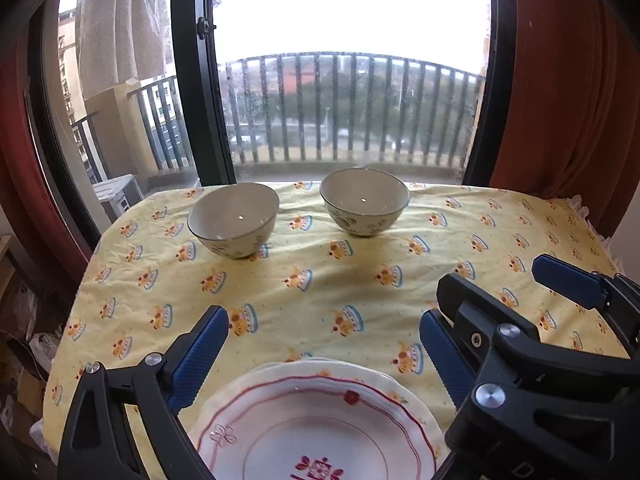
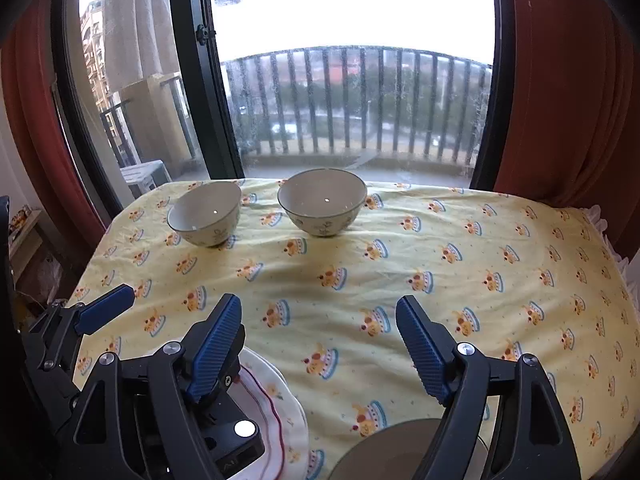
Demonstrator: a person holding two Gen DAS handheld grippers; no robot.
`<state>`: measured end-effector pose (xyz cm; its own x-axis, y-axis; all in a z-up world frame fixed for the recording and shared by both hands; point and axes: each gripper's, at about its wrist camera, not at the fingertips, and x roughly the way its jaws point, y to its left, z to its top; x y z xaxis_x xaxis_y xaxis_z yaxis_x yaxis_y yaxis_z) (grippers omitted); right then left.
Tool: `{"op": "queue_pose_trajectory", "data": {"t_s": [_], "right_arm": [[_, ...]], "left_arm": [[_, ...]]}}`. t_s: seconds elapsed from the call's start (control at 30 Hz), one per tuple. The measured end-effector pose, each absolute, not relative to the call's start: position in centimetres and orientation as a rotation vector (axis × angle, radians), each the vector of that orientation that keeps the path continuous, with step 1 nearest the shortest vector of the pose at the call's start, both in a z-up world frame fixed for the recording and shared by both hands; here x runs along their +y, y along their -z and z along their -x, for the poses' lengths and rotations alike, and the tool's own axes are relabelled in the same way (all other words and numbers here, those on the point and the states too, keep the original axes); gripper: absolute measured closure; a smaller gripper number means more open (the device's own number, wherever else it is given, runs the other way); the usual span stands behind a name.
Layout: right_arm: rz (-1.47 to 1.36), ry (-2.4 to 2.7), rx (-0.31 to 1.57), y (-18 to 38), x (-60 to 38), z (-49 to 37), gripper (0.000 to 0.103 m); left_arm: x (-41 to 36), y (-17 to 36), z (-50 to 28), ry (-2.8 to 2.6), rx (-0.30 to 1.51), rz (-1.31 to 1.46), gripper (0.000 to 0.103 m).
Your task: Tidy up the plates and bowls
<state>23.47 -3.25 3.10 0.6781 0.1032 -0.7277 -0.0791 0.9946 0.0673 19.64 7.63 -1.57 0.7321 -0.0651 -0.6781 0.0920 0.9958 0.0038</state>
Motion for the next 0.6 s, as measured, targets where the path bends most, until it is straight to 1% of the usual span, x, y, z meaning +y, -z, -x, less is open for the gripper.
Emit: {"op": "queue_pose_trajectory", "data": {"t_s": [0.3,0.6], "right_arm": [[-0.030,-0.138,0.780,-4.5,0.6,-27.4,0.021],[-0.037,-0.202,0.761,-5.8,4.5,-33.7,0.021]], "left_arm": [[11.8,0.1,-22.6,0.012,0.710,-0.043,0.006],[15.3,-1.8,-28.2,-0.038,0.665,-0.108,0.006]]}}
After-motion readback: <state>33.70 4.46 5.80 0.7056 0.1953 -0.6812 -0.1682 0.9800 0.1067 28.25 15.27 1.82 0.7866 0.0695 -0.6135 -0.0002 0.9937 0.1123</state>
